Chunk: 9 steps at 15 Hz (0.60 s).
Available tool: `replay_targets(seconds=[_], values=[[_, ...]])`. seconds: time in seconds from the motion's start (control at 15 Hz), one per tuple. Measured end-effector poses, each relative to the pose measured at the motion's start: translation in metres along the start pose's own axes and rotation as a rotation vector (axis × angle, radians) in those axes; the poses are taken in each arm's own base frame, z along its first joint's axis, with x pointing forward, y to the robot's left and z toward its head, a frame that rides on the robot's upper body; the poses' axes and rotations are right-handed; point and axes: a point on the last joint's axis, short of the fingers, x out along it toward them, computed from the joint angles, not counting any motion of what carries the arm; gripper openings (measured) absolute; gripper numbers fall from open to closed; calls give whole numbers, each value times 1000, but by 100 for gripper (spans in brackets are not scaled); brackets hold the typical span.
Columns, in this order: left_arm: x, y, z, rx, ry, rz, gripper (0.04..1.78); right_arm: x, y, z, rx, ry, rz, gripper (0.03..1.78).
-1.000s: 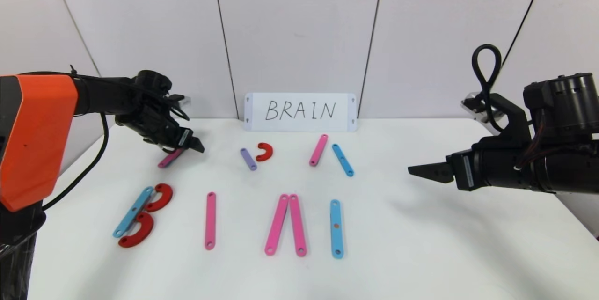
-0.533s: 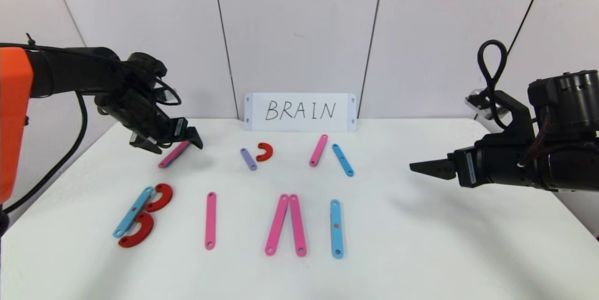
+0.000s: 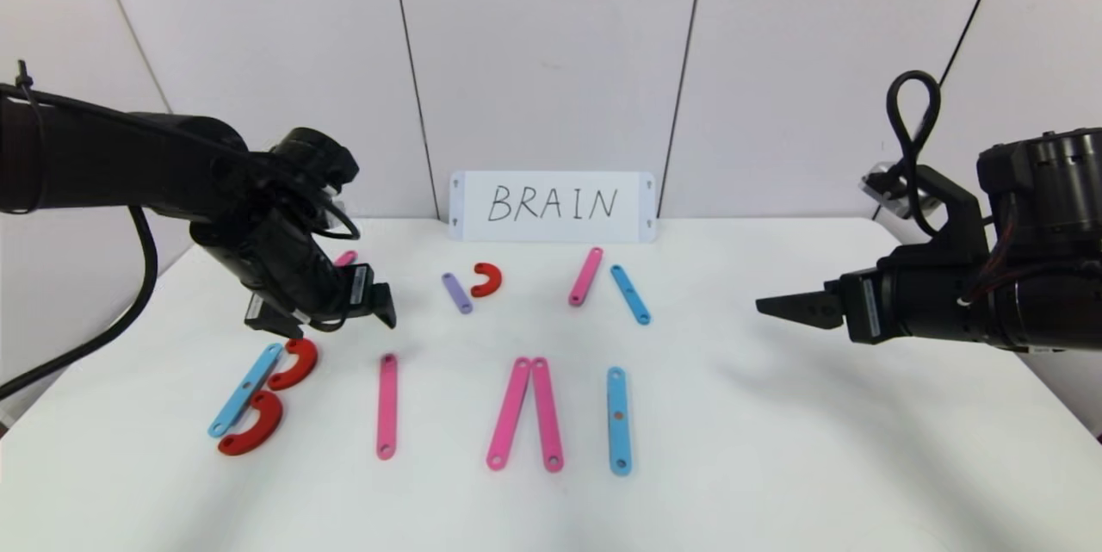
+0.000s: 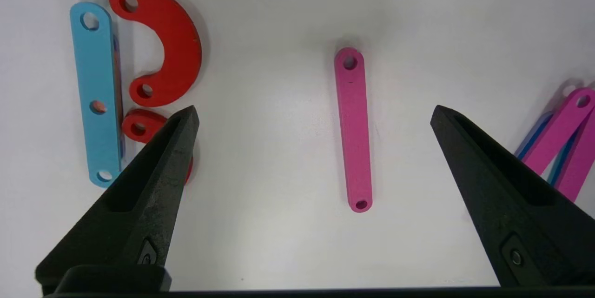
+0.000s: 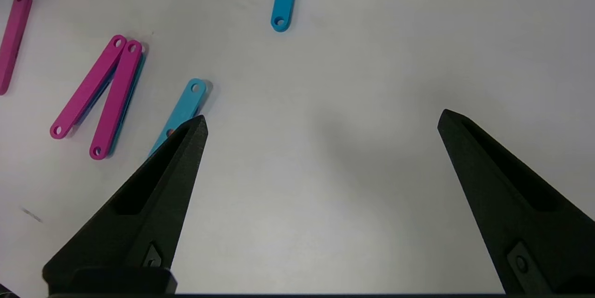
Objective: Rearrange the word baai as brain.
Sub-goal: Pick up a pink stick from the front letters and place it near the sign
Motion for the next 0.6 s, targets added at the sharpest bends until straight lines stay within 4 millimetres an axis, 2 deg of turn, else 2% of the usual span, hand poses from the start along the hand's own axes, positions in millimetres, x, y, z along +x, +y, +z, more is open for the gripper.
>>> replay_targets(seconds=[0.33, 0.6], values=[[15, -18, -42, 3, -56, 41, 175, 1, 0, -2, -4, 9, -2, 173], [30, -23, -56, -14, -48, 31, 175, 2, 0, -2, -4, 11, 0, 173]])
